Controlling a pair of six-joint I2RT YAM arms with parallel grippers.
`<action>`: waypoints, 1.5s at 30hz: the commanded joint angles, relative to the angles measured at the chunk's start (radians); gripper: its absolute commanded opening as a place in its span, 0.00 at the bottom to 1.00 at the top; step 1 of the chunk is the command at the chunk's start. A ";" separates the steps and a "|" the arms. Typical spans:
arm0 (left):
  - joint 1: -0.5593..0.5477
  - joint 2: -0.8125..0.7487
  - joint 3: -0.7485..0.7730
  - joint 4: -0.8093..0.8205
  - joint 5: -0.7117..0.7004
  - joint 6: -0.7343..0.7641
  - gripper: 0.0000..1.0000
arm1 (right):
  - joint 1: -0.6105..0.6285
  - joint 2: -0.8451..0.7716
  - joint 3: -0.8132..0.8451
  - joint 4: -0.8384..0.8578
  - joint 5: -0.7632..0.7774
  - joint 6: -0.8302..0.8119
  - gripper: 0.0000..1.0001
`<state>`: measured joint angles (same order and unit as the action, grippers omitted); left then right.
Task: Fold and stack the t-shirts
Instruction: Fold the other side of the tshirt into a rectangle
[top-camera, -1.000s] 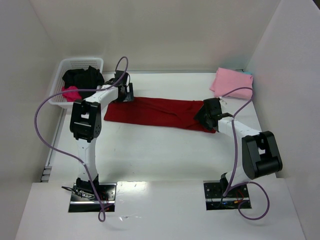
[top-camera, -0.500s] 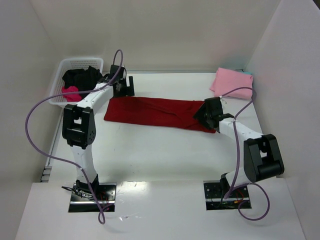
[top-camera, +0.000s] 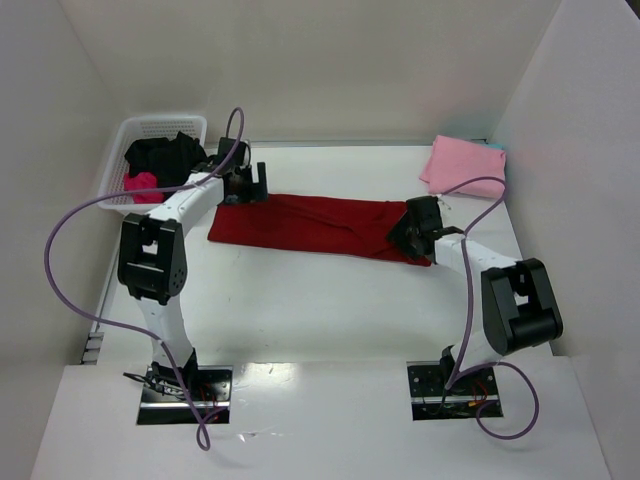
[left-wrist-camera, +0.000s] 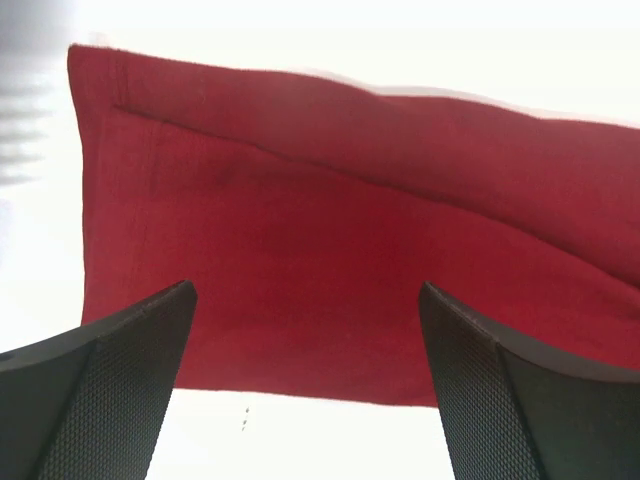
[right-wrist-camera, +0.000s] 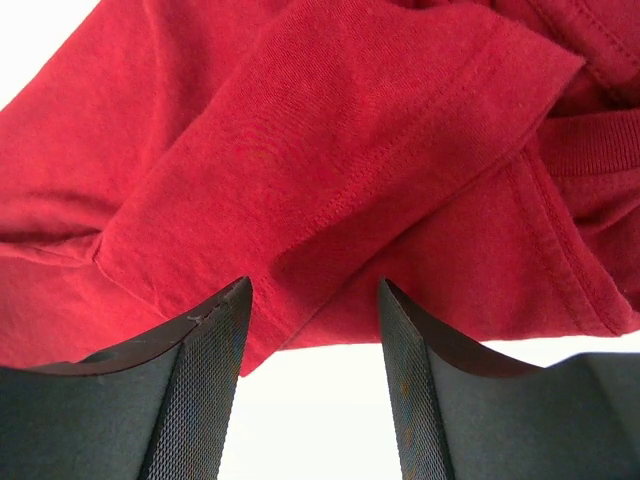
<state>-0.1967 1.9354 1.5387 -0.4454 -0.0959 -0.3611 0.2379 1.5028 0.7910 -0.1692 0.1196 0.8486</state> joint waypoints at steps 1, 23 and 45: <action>0.006 -0.064 -0.009 0.005 0.016 0.028 0.99 | 0.011 0.008 -0.001 0.085 0.049 0.014 0.59; 0.016 -0.055 -0.009 -0.004 0.025 0.037 0.99 | 0.011 0.045 0.042 0.105 0.138 0.014 0.30; 0.016 -0.055 -0.019 -0.004 0.025 0.047 0.99 | 0.011 0.134 0.146 0.143 0.147 -0.023 0.10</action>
<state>-0.1864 1.9133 1.5314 -0.4507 -0.0799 -0.3386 0.2382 1.6299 0.8921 -0.0887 0.2291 0.8391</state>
